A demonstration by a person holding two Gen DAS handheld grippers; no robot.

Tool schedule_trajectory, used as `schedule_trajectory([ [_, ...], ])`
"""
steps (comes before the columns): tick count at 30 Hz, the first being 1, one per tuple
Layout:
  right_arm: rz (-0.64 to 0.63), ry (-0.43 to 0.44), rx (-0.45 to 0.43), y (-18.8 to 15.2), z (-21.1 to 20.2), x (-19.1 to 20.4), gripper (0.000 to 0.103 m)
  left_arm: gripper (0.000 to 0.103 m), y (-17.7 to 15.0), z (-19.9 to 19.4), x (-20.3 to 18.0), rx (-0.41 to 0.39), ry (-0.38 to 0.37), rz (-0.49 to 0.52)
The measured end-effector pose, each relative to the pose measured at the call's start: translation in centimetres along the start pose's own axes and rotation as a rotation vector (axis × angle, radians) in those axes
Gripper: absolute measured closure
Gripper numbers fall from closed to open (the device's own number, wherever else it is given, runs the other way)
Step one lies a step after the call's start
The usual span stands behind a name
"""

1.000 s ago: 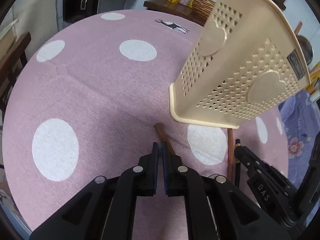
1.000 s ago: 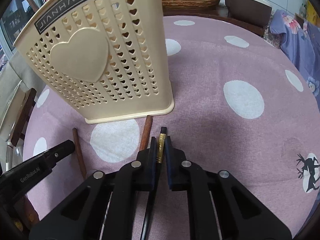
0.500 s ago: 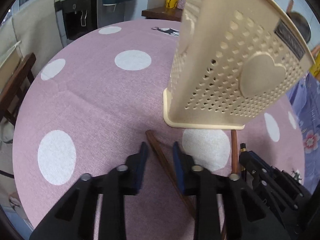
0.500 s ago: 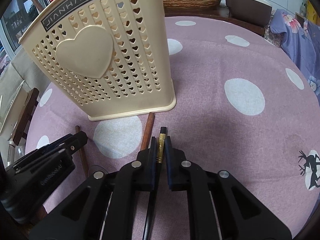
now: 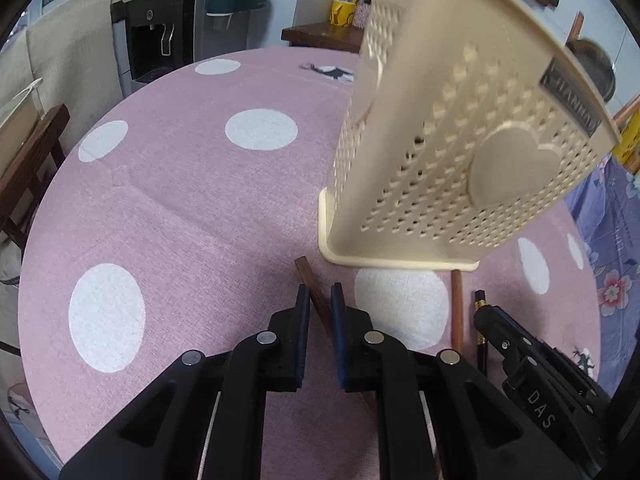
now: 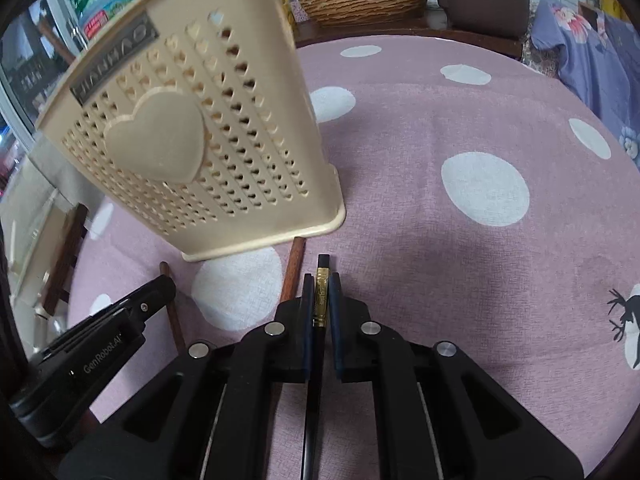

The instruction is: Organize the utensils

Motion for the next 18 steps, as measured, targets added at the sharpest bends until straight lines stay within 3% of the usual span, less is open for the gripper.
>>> schedule_trajectory([
  [8, 0.004, 0.049, -0.135, 0.9, -4.6, -1.0, 0.095, 0.094, 1.1, -4.9, 1.9, -0.145, -0.059, -0.041],
  [18, -0.051, 0.103, -0.294, 1.5, -11.6, -0.1, 0.095, 0.096, 2.7, -10.3, 2.5, -0.273, -0.094, -0.033],
])
Point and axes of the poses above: each gripper's, at about its wrist camera, not at the fingertips, and z roughly the way its jaws point, x to its left, y to its top, the point moved 1 cm from there along z, roughly the way its jaws point, and after that the axes turned 10 degrees about x, right-handed, at the moved point
